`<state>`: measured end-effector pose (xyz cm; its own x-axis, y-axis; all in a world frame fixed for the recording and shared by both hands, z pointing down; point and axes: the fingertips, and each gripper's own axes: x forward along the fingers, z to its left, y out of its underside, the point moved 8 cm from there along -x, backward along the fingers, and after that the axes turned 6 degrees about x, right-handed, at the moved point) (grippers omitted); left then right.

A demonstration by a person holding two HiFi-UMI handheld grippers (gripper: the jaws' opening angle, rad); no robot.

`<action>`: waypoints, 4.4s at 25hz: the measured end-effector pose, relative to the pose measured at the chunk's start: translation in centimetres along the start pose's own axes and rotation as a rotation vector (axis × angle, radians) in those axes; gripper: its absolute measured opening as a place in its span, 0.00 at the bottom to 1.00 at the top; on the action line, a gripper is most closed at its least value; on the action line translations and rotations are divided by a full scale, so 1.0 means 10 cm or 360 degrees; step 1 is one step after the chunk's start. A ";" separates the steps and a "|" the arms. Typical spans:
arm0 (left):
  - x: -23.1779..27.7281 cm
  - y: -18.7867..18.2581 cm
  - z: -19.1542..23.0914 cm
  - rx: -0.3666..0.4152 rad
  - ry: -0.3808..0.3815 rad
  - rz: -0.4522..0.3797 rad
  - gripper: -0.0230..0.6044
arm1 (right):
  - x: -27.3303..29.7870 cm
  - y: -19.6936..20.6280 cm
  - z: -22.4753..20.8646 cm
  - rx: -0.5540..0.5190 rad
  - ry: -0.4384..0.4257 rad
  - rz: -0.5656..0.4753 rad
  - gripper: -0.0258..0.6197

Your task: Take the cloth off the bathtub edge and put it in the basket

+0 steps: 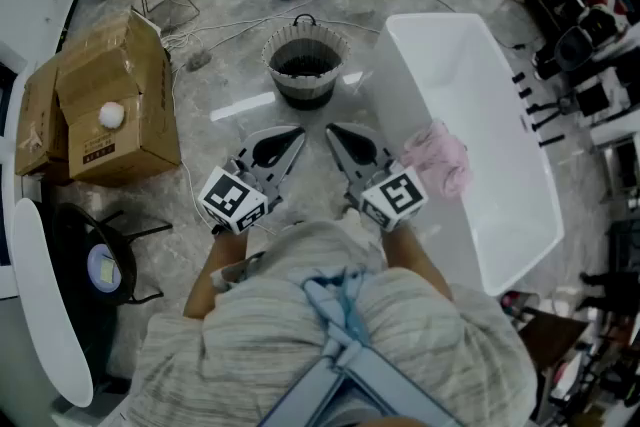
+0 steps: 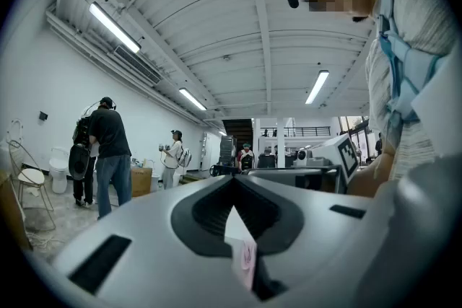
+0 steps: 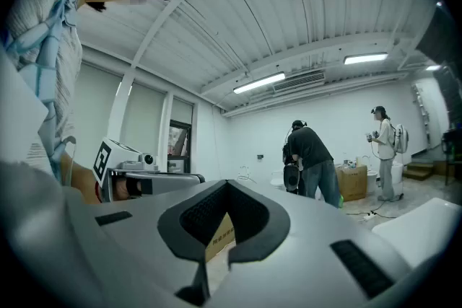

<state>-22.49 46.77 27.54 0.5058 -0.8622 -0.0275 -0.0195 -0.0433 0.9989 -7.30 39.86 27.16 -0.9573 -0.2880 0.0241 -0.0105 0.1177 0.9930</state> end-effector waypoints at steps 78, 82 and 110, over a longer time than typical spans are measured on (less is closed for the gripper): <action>4.15 0.29 -0.62 -0.0082 0.0019 0.0125 0.04 | -1.66 -0.25 -3.90 0.0101 -0.0015 0.0009 0.05; 4.30 0.36 -0.55 -0.0074 0.0068 0.0171 0.04 | -1.65 -0.23 -4.01 0.0096 0.0017 0.0023 0.04; 5.10 1.27 -0.75 -0.0184 0.0450 0.0439 0.04 | -1.97 0.56 -4.57 0.0266 0.0242 0.0124 0.05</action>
<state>9.57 6.02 39.15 0.7125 -0.6603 0.2376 -0.0987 0.2409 0.9655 24.66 2.74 37.49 -0.9027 -0.4103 0.1297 0.0020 0.2974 0.9548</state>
